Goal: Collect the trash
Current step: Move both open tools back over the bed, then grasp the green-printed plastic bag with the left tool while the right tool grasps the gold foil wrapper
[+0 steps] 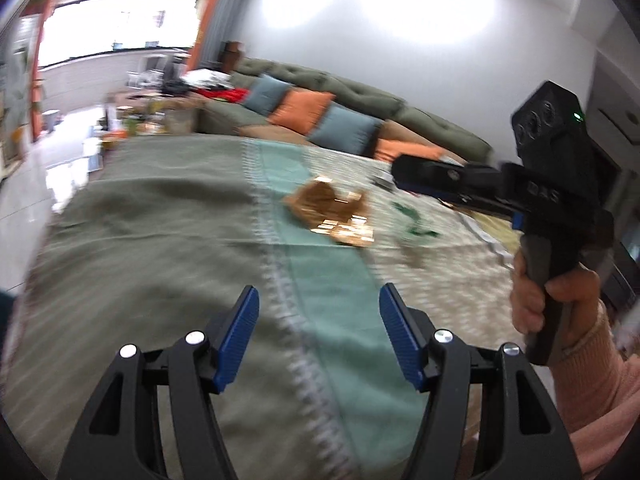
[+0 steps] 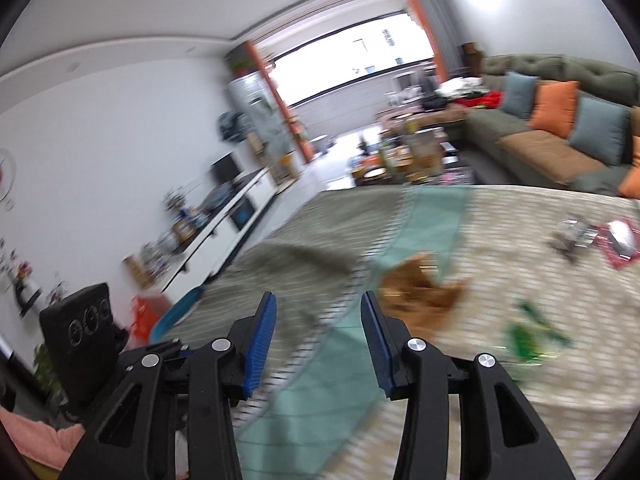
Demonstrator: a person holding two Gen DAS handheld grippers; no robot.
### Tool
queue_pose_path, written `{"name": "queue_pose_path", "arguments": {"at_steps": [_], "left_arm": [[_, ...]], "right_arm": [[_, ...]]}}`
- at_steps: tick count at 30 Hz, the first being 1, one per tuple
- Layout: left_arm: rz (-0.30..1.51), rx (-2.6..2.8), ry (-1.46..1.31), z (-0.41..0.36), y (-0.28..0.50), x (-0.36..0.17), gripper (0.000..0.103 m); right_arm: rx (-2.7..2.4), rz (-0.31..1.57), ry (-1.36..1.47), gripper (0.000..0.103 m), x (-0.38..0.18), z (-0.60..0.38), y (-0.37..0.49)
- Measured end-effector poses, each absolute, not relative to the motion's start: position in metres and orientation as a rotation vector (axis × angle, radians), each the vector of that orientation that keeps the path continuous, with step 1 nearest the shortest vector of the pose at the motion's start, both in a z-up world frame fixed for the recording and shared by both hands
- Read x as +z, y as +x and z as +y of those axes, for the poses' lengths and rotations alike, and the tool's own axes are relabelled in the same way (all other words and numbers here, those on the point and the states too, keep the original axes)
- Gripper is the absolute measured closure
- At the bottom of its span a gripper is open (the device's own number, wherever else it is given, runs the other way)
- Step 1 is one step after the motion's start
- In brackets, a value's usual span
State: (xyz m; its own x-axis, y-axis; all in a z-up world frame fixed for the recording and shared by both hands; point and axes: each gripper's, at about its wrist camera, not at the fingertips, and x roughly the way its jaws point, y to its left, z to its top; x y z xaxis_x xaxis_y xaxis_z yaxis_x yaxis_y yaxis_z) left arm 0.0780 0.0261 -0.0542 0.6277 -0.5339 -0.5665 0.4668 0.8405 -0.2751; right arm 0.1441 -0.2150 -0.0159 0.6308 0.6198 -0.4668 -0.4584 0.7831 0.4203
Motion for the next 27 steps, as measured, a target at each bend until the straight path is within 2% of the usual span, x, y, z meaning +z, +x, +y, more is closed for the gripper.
{"name": "queue_pose_path", "arguments": {"at_steps": [11,27], "left_arm": [[0.763,-0.763,-0.061,-0.066,0.105,-0.06,0.039],[0.856,-0.782,-0.121,-0.086,0.129,-0.072,0.04]], "right_arm": [[0.423,0.66,0.364,0.058,-0.041,-0.306,0.172],[0.539,0.838,0.513,0.058,-0.093,-0.319,0.209]]}}
